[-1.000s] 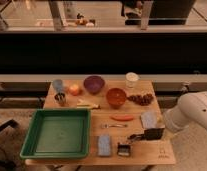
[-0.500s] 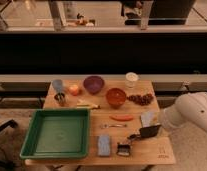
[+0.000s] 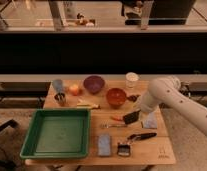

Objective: Place eraser in red bowl

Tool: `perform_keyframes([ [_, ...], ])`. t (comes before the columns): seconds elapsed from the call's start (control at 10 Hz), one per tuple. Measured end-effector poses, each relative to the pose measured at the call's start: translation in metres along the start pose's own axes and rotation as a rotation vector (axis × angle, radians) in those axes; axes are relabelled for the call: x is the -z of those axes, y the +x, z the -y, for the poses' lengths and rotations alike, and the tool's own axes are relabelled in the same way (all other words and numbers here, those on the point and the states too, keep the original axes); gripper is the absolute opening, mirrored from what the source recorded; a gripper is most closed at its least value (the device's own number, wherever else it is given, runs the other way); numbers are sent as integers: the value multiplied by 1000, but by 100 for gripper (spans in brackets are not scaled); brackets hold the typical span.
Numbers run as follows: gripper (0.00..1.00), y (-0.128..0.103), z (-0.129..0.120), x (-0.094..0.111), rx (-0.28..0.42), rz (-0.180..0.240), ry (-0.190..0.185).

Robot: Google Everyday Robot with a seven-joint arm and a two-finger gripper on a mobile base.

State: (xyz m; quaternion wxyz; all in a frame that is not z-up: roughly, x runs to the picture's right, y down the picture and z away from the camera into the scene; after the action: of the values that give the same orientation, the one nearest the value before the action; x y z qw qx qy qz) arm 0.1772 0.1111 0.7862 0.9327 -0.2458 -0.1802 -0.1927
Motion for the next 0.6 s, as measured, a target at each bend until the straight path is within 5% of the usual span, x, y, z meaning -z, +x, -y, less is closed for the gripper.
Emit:
perform_keyframes([
  [0.3,0,6,59,-24,65,-4,10],
  [0.6,0,-3,95,-25,110,-25,56],
])
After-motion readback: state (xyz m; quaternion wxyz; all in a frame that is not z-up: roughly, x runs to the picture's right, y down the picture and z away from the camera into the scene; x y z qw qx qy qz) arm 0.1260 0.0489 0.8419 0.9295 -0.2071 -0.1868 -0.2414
